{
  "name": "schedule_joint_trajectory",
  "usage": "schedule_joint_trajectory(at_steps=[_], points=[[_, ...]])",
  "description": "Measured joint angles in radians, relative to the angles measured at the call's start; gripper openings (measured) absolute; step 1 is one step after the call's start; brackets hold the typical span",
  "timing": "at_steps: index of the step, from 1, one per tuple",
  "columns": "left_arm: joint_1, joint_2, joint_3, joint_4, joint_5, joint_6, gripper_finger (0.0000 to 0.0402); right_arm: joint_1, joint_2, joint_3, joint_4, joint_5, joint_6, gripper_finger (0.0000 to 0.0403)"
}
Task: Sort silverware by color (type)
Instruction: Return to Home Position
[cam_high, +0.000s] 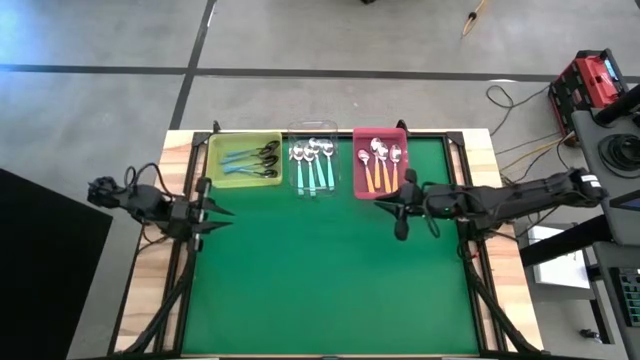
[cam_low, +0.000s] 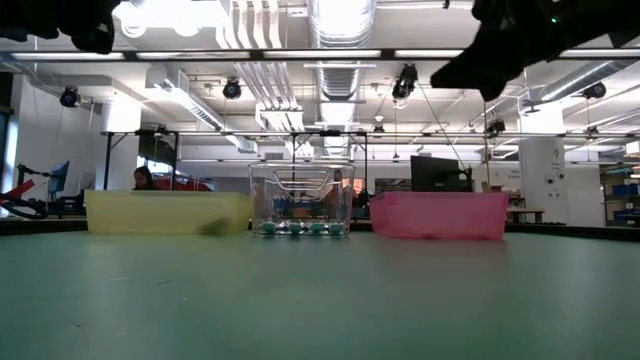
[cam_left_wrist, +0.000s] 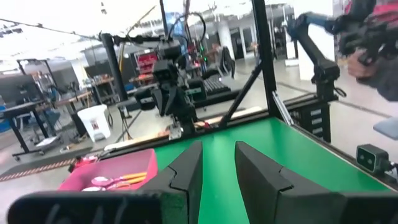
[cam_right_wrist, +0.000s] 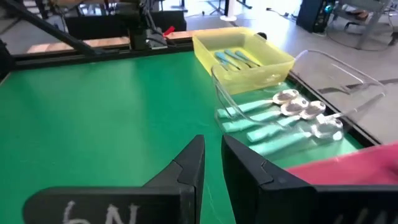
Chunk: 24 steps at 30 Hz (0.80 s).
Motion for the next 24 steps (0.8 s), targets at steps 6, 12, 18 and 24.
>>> schedule_joint_trajectory(at_steps=[6,12,18,24], points=[[0.001,-0.033,-0.03,0.0,-0.028,0.0,0.0077,-0.013,-0.139,-0.1,0.0,0.001,0.021,0.0047],[0.001,-0.045,-0.031,0.004,-0.045,-0.004,0.0077,-0.024,-0.256,-0.171,0.001,0.001,0.023,0.0047],[0.001,-0.044,-0.05,0.011,-0.054,-0.007,0.0077,-0.036,-0.357,-0.248,0.001,0.001,0.03,0.0047],[0.001,-0.045,-0.071,0.037,-0.055,-0.007,0.0077,-0.043,-0.456,-0.31,0.0,0.001,0.03,0.0047]])
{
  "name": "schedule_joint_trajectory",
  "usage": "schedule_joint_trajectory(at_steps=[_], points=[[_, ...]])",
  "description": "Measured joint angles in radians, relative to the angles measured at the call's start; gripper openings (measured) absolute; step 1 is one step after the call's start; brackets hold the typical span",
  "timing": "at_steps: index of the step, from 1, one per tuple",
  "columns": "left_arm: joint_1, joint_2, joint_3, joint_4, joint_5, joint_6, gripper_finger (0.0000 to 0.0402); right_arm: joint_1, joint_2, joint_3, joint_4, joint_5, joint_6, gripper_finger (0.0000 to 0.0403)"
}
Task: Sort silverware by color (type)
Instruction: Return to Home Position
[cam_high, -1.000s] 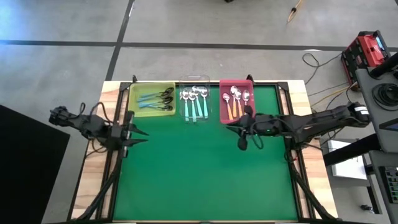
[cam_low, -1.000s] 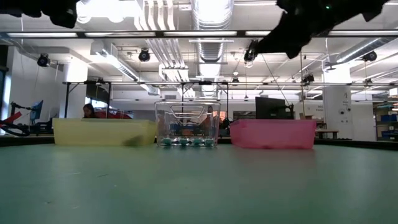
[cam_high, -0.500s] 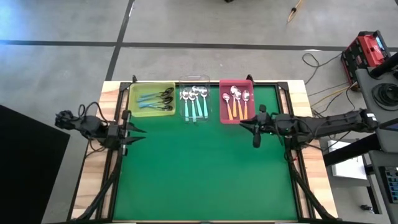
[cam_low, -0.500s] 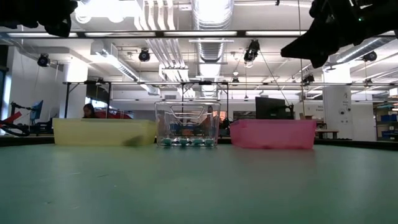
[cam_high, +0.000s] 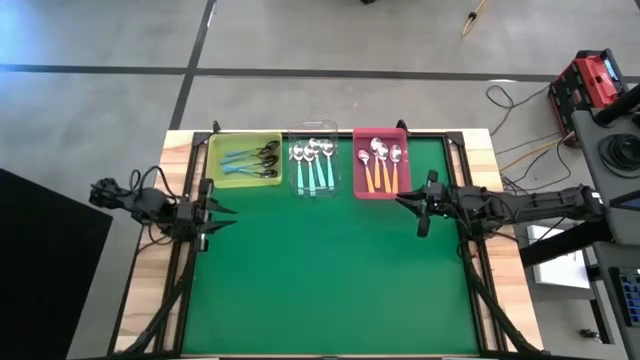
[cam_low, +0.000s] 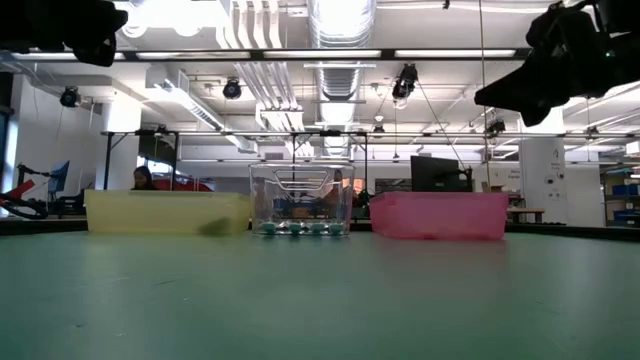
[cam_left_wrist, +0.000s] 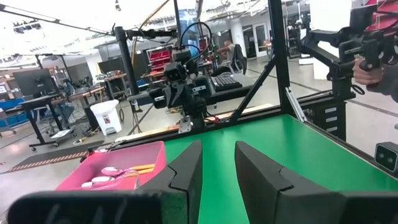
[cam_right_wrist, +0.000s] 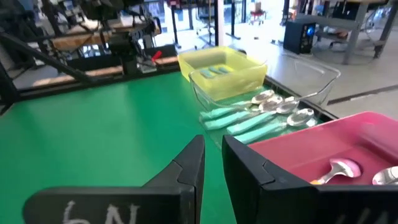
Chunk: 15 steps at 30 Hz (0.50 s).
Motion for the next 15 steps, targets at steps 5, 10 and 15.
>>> schedule_joint_trajectory(at_steps=[5,10,15], points=[[0.0,0.0,-0.013,0.007,0.0,0.0,0.0077,-0.006,-0.091,-0.043,-0.001,0.0,-0.008,0.0047],[0.0,0.0,-0.059,0.068,0.0,0.0,0.0077,-0.006,-0.173,-0.085,-0.008,0.0,-0.019,0.0047],[0.0,0.0,-0.1,0.086,-0.002,-0.022,0.0077,-0.006,-0.244,-0.121,-0.007,0.0,-0.019,0.0047]])
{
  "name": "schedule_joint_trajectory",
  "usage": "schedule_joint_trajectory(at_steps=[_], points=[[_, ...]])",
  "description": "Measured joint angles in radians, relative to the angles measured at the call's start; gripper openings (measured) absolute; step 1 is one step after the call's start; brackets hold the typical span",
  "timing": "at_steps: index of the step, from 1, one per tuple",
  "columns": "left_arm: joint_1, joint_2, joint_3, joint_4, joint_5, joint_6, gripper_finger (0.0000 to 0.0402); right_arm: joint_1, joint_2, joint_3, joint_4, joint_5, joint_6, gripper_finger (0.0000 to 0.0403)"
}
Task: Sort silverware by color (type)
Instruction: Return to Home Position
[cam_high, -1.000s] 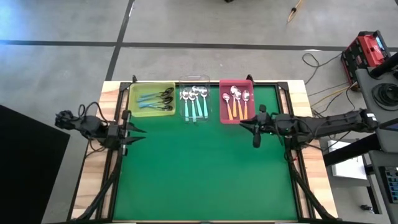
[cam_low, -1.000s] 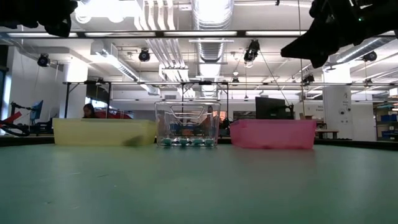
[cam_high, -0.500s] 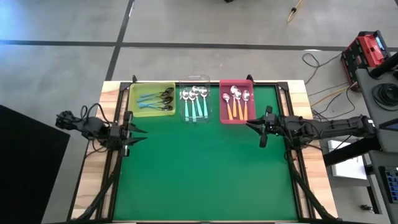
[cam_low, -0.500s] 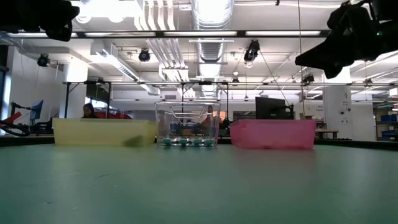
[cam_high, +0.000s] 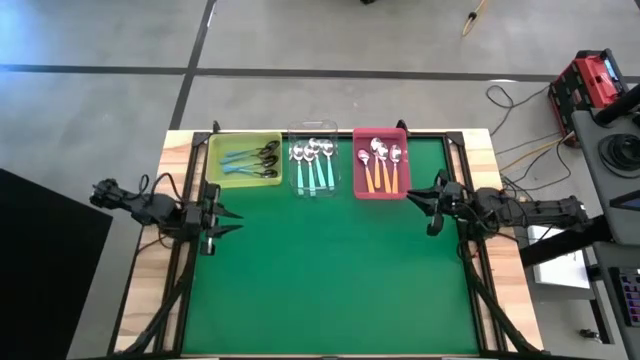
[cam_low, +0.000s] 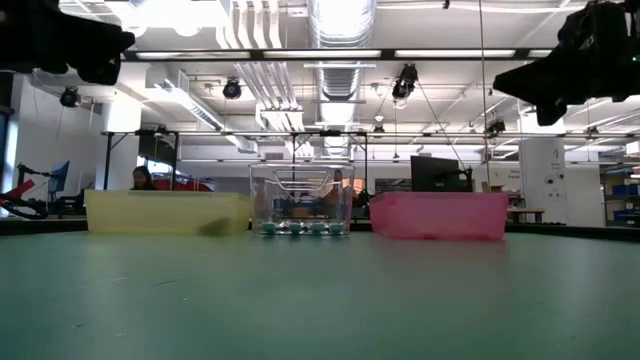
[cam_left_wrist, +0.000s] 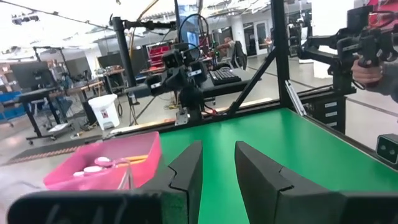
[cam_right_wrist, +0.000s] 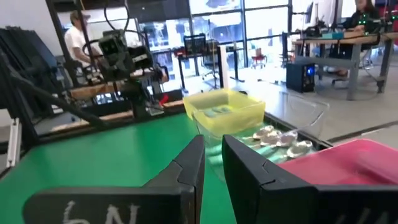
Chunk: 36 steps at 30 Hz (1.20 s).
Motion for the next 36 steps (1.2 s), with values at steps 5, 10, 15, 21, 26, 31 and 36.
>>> schedule_joint_trajectory(at_steps=[5,10,15,21,26,31,36], points=[[0.0,0.0,-0.046,0.046,-0.014,-0.019,0.0077,0.0,-0.052,-0.031,-0.033,-0.002,-0.006,0.0047],[0.0,0.0,-0.125,0.134,-0.014,-0.03,0.0077,0.0,-0.086,-0.075,-0.037,-0.016,-0.008,0.0047],[0.0,0.004,-0.132,0.15,-0.014,-0.056,0.0078,0.0,-0.09,-0.078,-0.029,-0.083,-0.037,0.0047],[0.0,0.019,-0.133,0.148,-0.019,-0.049,0.0078,0.0,-0.081,-0.077,-0.042,-0.08,-0.139,0.0044],[0.0,0.044,-0.133,0.148,-0.024,-0.053,0.0078,0.0,-0.081,-0.077,-0.044,-0.079,-0.223,0.0026],[0.0,0.047,-0.133,0.17,-0.094,-0.071,0.0078,0.0,-0.076,-0.077,-0.045,-0.079,-0.271,0.002],[0.0,0.055,-0.128,0.175,-0.096,-0.076,0.0078,0.0,-0.075,-0.077,-0.045,-0.079,-0.293,0.002]])
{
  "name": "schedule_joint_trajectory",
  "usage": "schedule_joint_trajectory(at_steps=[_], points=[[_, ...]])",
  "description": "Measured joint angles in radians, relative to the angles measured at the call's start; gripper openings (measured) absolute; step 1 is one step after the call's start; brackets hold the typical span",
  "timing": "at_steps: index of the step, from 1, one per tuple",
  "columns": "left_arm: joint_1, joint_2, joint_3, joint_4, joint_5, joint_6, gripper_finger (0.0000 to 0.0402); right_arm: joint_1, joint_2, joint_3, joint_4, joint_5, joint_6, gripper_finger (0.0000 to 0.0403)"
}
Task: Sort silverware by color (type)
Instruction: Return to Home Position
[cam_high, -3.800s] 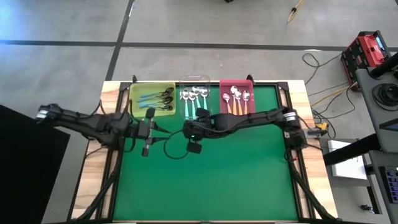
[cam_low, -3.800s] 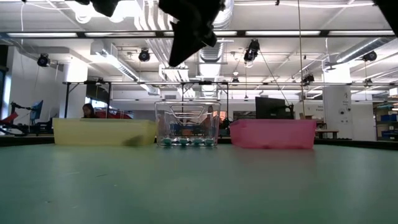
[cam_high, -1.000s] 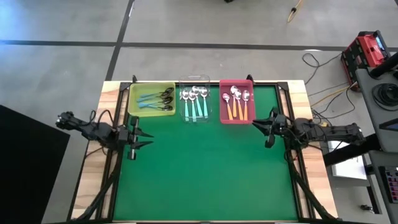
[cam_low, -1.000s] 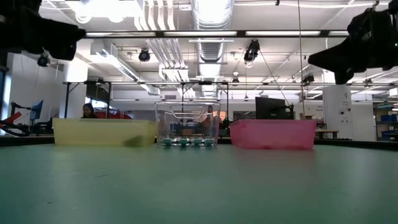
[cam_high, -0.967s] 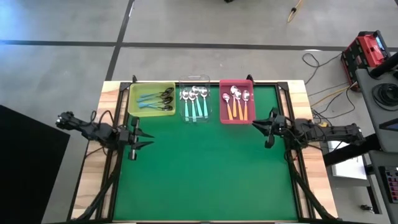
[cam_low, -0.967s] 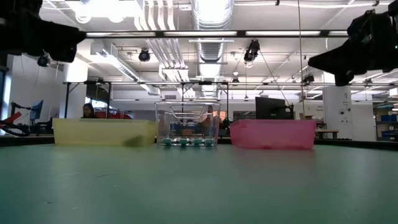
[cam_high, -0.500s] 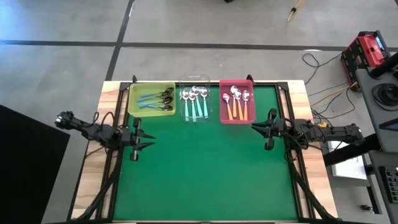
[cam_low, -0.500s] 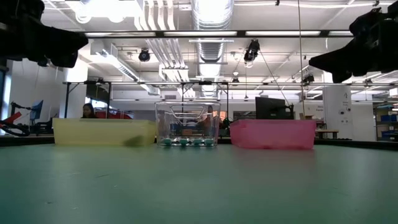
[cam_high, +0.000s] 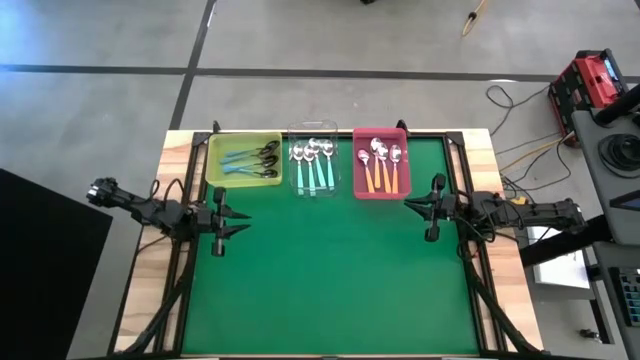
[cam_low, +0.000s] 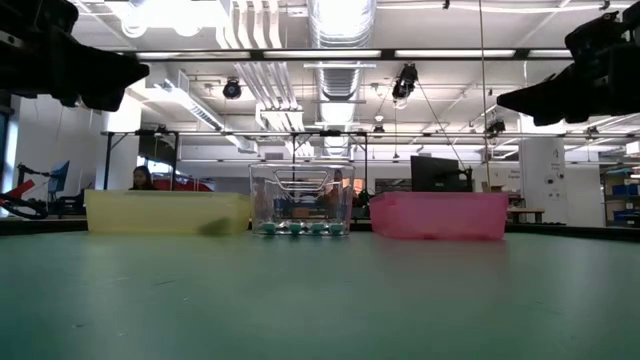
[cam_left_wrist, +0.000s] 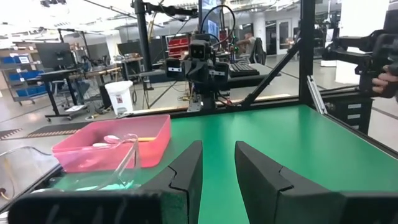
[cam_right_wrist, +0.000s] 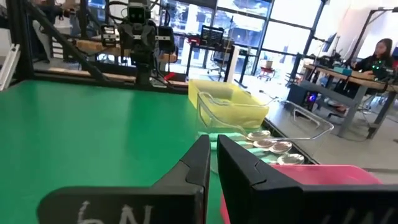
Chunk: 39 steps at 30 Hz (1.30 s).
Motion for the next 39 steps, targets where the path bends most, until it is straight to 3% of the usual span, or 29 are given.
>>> schedule_joint_trajectory(at_steps=[12,39], points=[[0.0,0.003,0.002,0.001,0.001,-0.003,0.0078,0.0,0.0,0.0,0.005,0.001,0.257,0.002],[0.0,0.005,0.003,0.002,0.002,-0.003,0.0077,0.0,0.0,0.0,0.007,0.001,0.272,0.002]])
